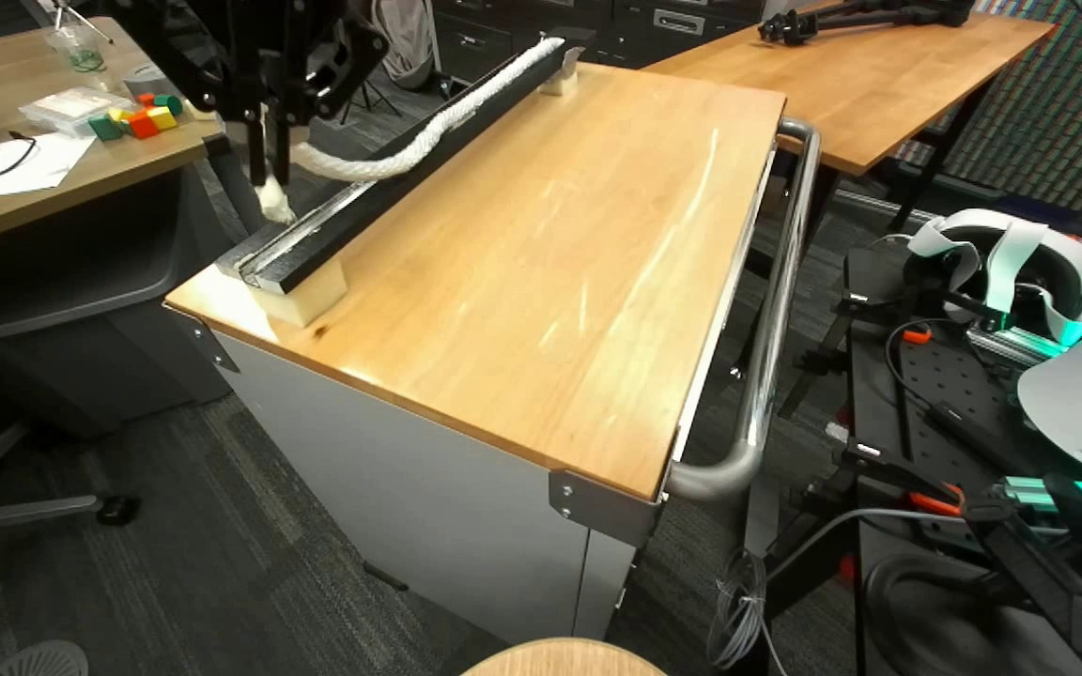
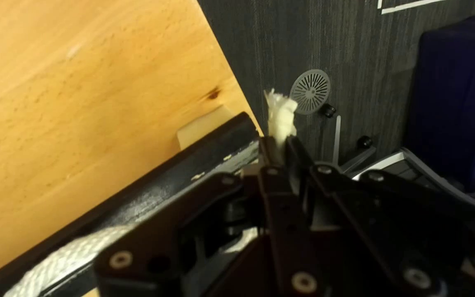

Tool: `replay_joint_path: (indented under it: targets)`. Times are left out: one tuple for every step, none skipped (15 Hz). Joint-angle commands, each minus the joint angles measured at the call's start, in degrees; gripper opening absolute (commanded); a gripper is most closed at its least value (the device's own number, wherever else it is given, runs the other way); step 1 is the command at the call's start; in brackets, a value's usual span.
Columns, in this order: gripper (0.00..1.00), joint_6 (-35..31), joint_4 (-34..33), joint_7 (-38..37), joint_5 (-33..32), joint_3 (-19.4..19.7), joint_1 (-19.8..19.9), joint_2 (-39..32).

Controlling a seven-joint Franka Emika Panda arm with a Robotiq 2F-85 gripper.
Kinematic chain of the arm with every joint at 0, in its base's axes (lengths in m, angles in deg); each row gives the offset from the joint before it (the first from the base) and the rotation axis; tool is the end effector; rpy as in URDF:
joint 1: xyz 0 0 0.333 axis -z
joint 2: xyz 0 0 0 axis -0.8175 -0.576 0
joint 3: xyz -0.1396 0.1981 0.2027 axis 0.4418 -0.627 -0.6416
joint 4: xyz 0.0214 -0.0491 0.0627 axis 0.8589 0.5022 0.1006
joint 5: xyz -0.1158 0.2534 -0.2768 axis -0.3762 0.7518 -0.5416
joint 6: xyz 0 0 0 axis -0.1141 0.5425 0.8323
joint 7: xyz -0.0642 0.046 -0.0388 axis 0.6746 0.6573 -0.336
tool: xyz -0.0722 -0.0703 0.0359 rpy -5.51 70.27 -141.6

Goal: Put the rope in the groove on the black object

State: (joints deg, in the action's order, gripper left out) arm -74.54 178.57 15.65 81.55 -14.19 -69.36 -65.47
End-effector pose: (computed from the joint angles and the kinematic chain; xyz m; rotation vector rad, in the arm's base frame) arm 0.6107 0.2312 0.4179 -2.7648 0.6911 -0.3050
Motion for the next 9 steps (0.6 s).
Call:
replay_joint_path:
  targets:
    - [0.02,3.3,-5.7,-4.3,-6.3,1.8,-1.3,-2.0]
    - [0.02,4.2,-6.9,-4.9,-7.5,2.0,-1.3,-2.5]
    - [0.02,5.0,-7.9,-5.4,-8.6,2.1,-1.4,-3.1]
    - [0.02,5.7,-8.9,-5.8,-9.4,2.2,-1.4,-3.6]
    - [0.02,6.4,-9.8,-6.2,-10.1,2.3,-1.5,-4.2]
    - [0.02,6.8,-10.6,-6.5,-10.8,2.3,-1.6,-4.7]
    - [0.02,7.4,-11.3,-6.3,-11.2,2.3,-1.7,-5.2]
    - [0.02,8.1,-12.1,-5.7,-11.0,2.0,-1.6,-5.7]
    - [0.02,8.8,-12.9,-5.0,-10.4,1.7,-1.5,-6.1]
